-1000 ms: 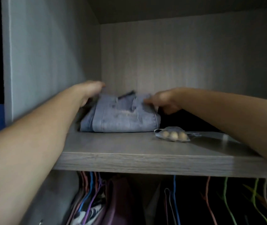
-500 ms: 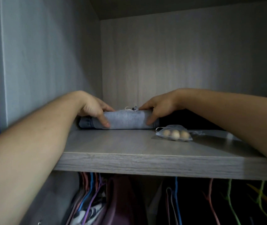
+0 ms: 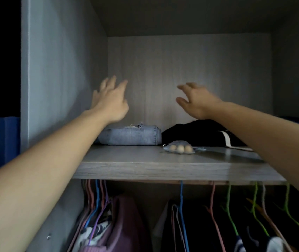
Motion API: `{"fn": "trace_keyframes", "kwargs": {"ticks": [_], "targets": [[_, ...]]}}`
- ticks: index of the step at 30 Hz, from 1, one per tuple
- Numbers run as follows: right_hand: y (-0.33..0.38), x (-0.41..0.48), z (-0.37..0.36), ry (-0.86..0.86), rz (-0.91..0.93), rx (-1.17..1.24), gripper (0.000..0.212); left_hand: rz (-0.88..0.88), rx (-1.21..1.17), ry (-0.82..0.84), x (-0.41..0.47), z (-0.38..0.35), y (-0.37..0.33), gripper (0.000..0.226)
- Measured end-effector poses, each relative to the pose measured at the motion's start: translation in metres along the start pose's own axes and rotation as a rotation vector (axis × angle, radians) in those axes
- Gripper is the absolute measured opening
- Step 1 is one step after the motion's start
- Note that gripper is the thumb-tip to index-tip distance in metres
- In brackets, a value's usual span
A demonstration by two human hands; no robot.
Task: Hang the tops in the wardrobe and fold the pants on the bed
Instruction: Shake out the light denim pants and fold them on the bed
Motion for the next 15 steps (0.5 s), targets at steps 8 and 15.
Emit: {"fn": "trace_keyframes", "kwargs": {"ticks": [8,15], "targets": [[-0.028,-0.098,0.047,-0.082,-0.04,-0.302,0.064,-0.152,0.092,-0.086,-0.048,0.009,-0.05,0.064],[-0.038,-0.167,0.087,-0.081,-0.086,-0.482,0.068,-0.149,-0.022,-0.082,-0.082,0.023,-0.107,0.065]]}}
Point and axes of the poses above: each hand's wrist, its own x-axis towards the middle knuckle, its own z-axis out of the back of the hand, y = z × x, the point moved 2 cm from there along x, towards the middle knuckle, and after that the axes turned 5 degrees about z, right-handed, at the moved point
